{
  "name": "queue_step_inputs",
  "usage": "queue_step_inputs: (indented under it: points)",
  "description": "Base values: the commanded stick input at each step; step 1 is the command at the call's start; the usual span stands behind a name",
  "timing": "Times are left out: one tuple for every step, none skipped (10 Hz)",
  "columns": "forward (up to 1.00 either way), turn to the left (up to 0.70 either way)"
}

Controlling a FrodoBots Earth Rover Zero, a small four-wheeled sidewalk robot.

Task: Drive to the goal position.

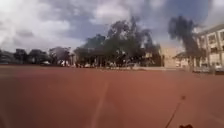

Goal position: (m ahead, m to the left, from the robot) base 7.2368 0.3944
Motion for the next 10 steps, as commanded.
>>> queue_step_inputs:
  points:
    - [0.70, 0.00]
    - [0.70, 0.00]
    - [0.70, 0.00]
    - [0.70, 0.00]
    - [0.70, 0.00]
    - [0.70, 0.00]
    - [0.70, 0.00]
    - [0.70, 0.00]
    - [0.70, 0.00]
    - [0.70, 0.00]
